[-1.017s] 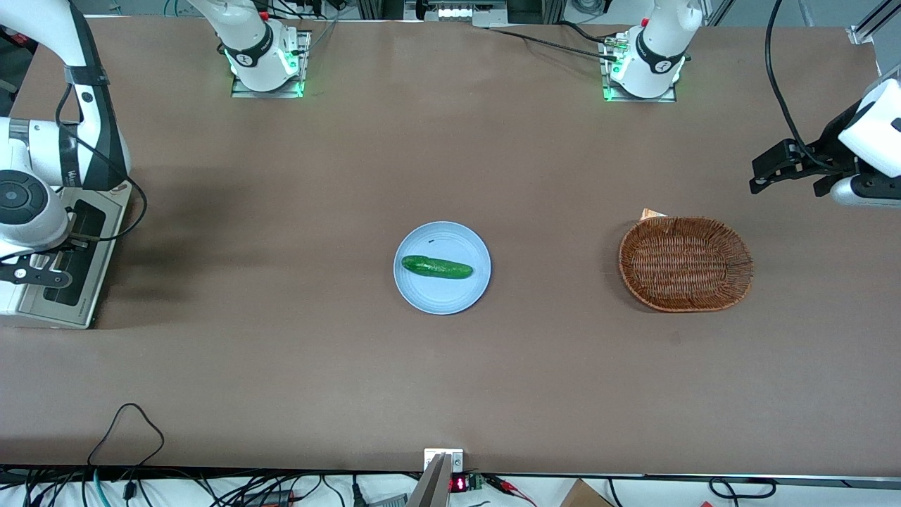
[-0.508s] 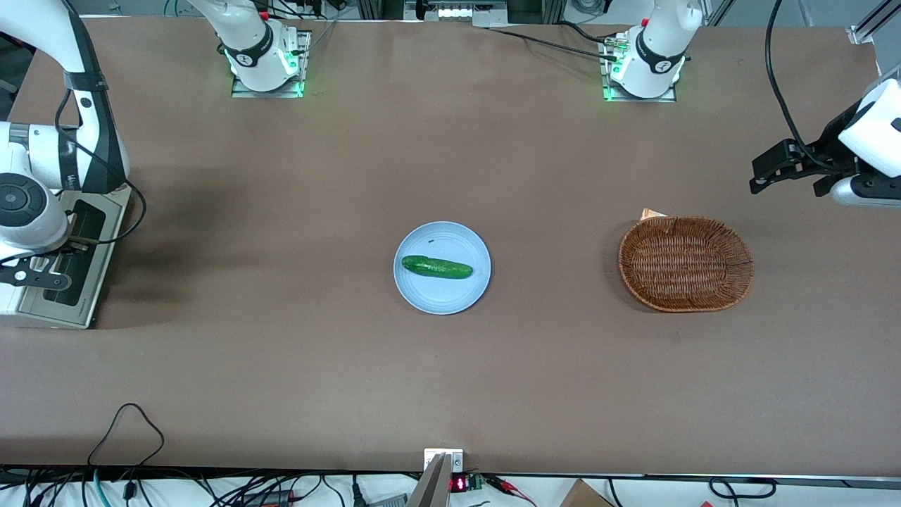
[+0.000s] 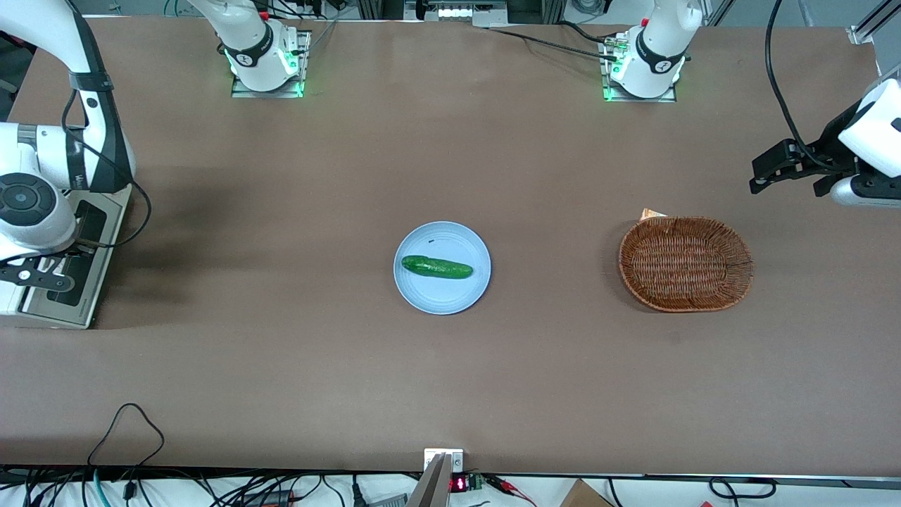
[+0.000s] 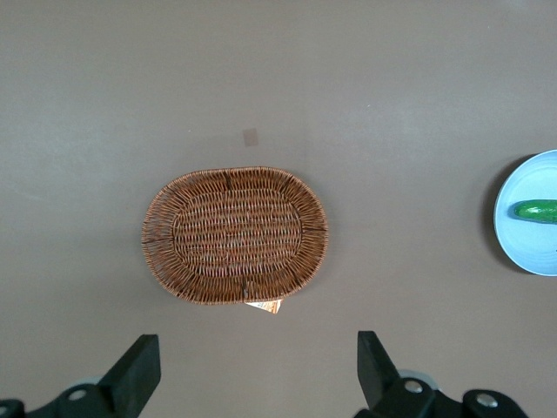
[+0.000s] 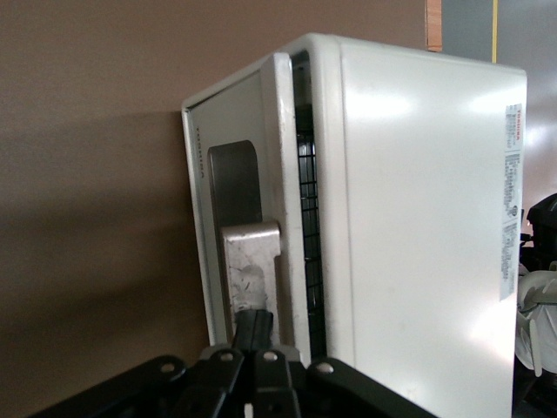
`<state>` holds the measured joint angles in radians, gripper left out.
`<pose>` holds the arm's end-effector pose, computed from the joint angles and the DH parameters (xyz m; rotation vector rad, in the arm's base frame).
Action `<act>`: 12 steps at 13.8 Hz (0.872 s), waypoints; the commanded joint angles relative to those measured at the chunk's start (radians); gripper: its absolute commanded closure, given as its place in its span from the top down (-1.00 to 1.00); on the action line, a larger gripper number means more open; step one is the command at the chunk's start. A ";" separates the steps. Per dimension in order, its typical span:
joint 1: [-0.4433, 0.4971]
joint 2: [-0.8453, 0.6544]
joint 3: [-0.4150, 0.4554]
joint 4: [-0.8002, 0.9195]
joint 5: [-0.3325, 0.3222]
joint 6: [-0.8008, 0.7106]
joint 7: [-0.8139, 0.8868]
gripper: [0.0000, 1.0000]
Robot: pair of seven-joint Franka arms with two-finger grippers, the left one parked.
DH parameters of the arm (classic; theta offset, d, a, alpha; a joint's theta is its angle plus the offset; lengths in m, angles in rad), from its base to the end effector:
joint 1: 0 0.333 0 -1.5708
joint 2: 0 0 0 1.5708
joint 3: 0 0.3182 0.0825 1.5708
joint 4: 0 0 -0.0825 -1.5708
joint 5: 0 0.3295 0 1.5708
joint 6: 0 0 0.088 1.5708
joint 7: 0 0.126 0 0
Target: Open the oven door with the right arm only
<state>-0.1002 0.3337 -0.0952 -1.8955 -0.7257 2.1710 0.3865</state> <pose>0.5649 -0.1448 0.3521 2.5199 -0.1716 -0.0002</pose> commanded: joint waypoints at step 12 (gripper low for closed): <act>0.004 0.060 0.035 -0.034 0.069 0.092 0.031 -1.00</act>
<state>-0.0777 0.3375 -0.0601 -1.9309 -0.6715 2.2083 0.3988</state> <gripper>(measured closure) 0.991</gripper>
